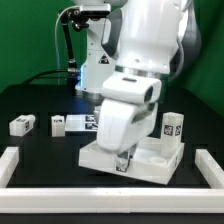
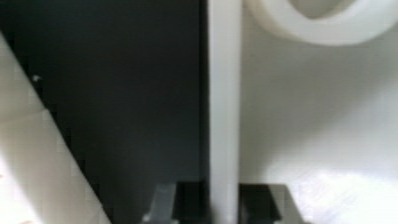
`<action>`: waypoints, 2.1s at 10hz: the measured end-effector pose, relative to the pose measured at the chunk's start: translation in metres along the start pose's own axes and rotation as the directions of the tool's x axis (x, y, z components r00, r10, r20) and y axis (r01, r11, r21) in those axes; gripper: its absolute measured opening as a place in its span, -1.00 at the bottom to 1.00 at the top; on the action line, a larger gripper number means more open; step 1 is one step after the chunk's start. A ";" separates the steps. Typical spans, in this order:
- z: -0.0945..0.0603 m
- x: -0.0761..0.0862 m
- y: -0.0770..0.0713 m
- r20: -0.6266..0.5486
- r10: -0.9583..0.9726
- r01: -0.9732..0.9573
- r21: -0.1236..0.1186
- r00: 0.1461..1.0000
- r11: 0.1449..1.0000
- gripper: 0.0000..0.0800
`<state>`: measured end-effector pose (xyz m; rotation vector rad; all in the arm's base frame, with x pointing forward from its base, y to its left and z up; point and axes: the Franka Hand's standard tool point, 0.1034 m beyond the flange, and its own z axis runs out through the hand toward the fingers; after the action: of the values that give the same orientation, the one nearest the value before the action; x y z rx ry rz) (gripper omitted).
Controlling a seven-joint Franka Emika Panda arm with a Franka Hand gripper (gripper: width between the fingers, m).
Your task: Assemble square table
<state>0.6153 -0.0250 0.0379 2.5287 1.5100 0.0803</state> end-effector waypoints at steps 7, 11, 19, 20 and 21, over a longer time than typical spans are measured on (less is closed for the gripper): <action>0.000 0.068 0.006 -0.016 -0.311 0.309 -0.052 0.950 0.949 -0.84; 0.001 0.075 0.007 -0.019 -0.312 0.310 -0.061 0.950 0.949 -0.84; -0.003 0.102 0.024 0.003 -0.389 0.388 -0.080 0.921 0.918 -0.83; -0.002 0.101 0.024 0.003 -0.388 0.387 -0.078 0.921 0.919 -0.83; -0.002 0.100 0.024 0.003 -0.388 0.387 -0.078 0.922 0.919 -0.38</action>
Offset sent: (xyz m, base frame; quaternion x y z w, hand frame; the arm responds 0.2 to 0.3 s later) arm 0.0000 0.0000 0.0000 0.0000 0.0000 -0.1938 0.9810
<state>0.6836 0.0522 0.0390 2.1254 1.9408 0.0929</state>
